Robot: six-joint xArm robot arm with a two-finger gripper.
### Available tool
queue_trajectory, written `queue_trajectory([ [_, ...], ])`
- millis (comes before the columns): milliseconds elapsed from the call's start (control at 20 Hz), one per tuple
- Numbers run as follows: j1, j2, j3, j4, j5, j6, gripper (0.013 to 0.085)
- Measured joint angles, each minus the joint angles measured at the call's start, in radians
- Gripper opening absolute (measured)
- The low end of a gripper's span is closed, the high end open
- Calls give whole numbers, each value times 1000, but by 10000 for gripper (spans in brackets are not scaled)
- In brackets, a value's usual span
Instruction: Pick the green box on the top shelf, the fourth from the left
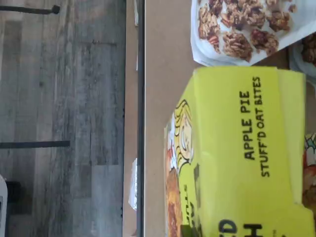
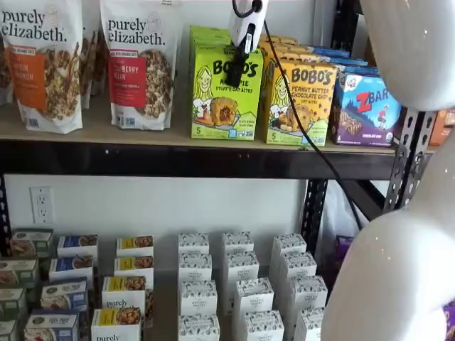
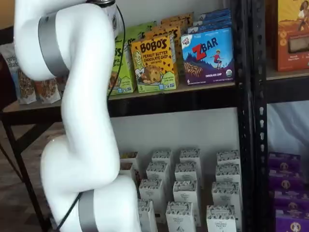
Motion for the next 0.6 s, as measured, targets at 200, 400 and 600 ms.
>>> queue_trajectory([
  [200,-2,2,-6,3,2,-1,210],
  [400,-2,4,-11,3,6,-1,210],
  [600,-2,8,-21,1,20,-1,210],
])
